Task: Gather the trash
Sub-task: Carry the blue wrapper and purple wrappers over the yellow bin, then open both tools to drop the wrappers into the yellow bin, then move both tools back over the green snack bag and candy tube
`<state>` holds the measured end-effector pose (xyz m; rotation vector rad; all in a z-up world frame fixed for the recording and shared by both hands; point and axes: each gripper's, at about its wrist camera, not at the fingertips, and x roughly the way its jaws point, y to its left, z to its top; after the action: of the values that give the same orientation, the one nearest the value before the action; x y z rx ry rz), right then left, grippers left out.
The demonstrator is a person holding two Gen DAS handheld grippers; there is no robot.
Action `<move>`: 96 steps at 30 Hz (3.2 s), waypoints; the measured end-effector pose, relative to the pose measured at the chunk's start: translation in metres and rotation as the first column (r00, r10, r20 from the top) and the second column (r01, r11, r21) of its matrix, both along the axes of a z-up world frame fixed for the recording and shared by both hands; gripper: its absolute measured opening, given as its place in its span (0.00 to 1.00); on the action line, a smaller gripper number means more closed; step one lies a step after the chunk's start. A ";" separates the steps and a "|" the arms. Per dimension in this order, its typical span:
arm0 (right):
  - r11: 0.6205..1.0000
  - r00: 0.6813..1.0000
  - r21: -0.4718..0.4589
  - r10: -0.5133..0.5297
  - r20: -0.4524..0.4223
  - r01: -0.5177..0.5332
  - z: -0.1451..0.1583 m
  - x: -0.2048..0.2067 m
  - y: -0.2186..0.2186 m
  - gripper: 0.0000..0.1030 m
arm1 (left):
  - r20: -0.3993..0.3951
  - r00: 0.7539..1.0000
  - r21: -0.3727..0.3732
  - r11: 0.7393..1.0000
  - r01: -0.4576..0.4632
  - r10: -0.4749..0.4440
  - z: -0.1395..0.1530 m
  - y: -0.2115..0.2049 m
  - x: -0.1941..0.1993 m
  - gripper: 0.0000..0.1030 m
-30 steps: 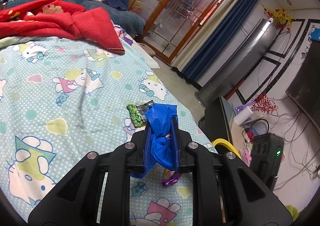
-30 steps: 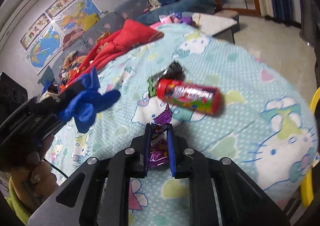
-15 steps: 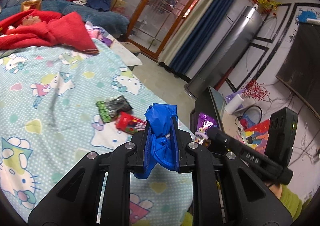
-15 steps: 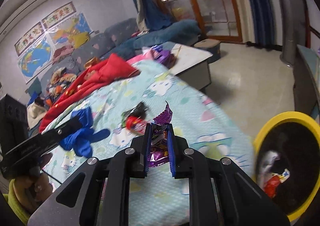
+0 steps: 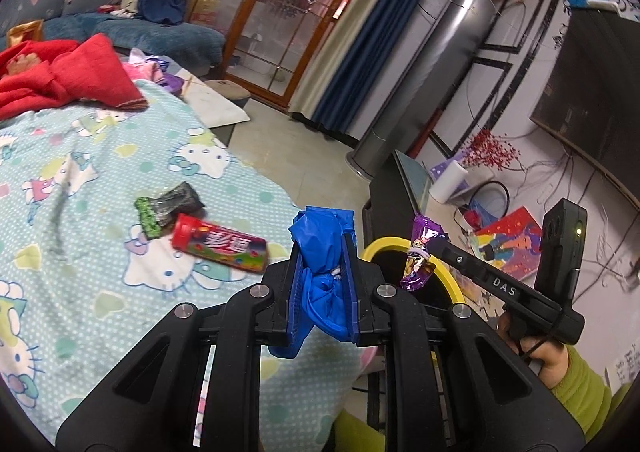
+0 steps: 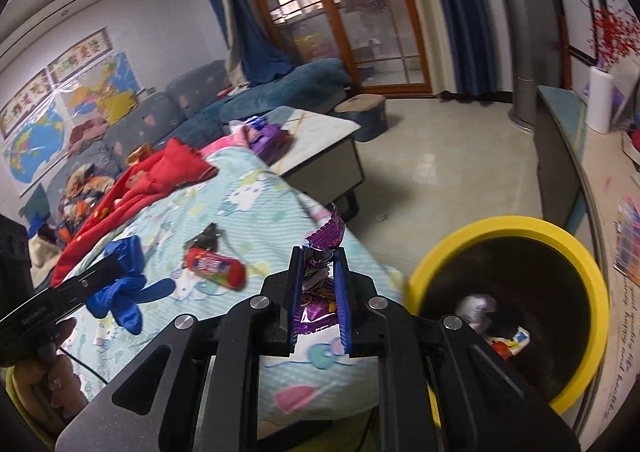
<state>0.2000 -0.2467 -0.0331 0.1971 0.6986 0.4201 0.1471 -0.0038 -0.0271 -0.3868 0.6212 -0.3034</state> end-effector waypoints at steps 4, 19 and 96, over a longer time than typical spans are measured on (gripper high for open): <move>0.999 0.999 -0.010 -0.050 0.006 0.050 -0.002 -0.001 -0.018 0.14 | 0.002 1.000 0.011 1.000 0.027 -0.027 0.000 -0.012 0.002 0.12; 0.979 0.979 0.007 -0.204 -0.006 0.204 -0.007 -0.001 -0.078 0.14 | -0.004 0.990 0.060 0.988 0.144 -0.144 -0.003 -0.071 0.012 0.12; 0.979 0.986 -0.115 0.169 0.010 -0.167 -0.017 0.010 0.050 0.69 | 0.026 0.965 0.076 0.962 -0.264 0.262 -0.023 0.039 0.057 0.85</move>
<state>0.2103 -0.1969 -0.0498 0.0258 0.7199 0.5415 0.2042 0.0356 -0.0499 -0.3854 0.5571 -0.0272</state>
